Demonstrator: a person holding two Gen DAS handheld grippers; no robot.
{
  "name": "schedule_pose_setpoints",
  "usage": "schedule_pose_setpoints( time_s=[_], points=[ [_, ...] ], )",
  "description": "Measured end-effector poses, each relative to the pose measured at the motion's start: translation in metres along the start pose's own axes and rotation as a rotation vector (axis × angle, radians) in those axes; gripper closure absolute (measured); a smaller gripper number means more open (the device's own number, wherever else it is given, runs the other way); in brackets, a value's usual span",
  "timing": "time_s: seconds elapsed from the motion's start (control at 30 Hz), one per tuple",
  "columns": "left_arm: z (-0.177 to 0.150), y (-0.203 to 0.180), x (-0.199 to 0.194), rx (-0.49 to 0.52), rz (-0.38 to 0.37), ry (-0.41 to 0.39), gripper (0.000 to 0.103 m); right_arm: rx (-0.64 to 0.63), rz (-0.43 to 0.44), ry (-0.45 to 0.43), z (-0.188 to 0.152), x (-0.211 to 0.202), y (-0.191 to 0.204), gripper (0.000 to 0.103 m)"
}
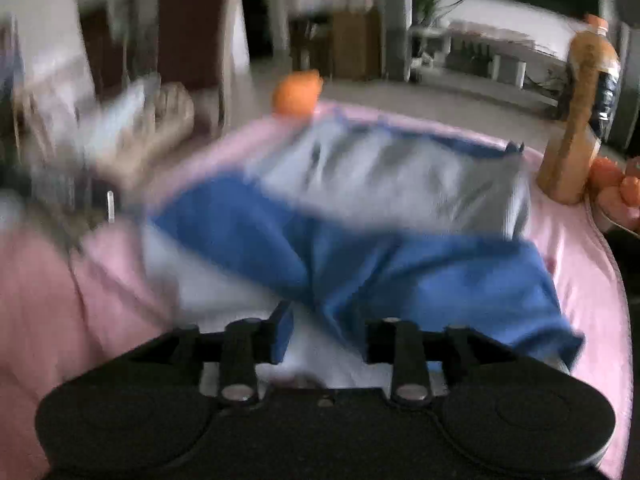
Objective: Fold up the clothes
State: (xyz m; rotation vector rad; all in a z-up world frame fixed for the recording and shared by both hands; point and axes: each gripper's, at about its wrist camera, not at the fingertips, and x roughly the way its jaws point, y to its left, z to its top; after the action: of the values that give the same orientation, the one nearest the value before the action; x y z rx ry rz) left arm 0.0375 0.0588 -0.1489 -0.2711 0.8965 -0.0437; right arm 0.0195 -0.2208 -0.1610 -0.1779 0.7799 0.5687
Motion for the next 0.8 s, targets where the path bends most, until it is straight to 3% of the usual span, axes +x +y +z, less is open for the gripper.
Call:
schedule_pose_setpoints(
  time_s=[0.07, 0.13, 0.27, 0.33, 0.5, 0.57, 0.6, 0.67, 0.8],
  points=[
    [-0.001, 0.000, 0.000, -0.014, -0.018, 0.004, 0.046, 0.071, -0.015, -0.043, -0.004, -0.010, -0.009, 0.066],
    [0.002, -0.005, 0.000, -0.015, -0.029, 0.001, 0.046, 0.308, -0.001, -0.138, -0.007, -0.024, -0.042, 0.054],
    [0.016, -0.021, -0.003, -0.006, -0.073, -0.022, 0.046, 0.852, 0.120, -0.298, -0.033, -0.035, -0.123, 0.056],
    [0.028, -0.032, 0.000, 0.011, -0.084, -0.036, 0.045, 1.036, 0.173, -0.348, -0.054, -0.037, -0.149, 0.068],
    [0.054, -0.063, 0.020, 0.069, -0.107, -0.031, 0.041, 1.232, 0.411, -0.451, -0.088, -0.042, -0.179, 0.068],
    [0.060, -0.075, 0.044, 0.106, -0.117, 0.024, 0.037, 1.269, 0.457, -0.414, -0.092, -0.034, -0.182, 0.064],
    [0.062, -0.081, 0.058, 0.120, -0.109, 0.054, 0.037, 1.272, 0.420, -0.368, -0.090, -0.029, -0.182, 0.064],
    [0.064, -0.088, 0.088, 0.134, -0.062, 0.108, 0.039, 1.242, 0.263, -0.243, -0.083, -0.020, -0.181, 0.063],
    [0.064, -0.089, 0.139, 0.061, -0.027, 0.198, 0.040, 1.194, 0.141, -0.128, -0.076, -0.008, -0.177, 0.063]
  ],
)
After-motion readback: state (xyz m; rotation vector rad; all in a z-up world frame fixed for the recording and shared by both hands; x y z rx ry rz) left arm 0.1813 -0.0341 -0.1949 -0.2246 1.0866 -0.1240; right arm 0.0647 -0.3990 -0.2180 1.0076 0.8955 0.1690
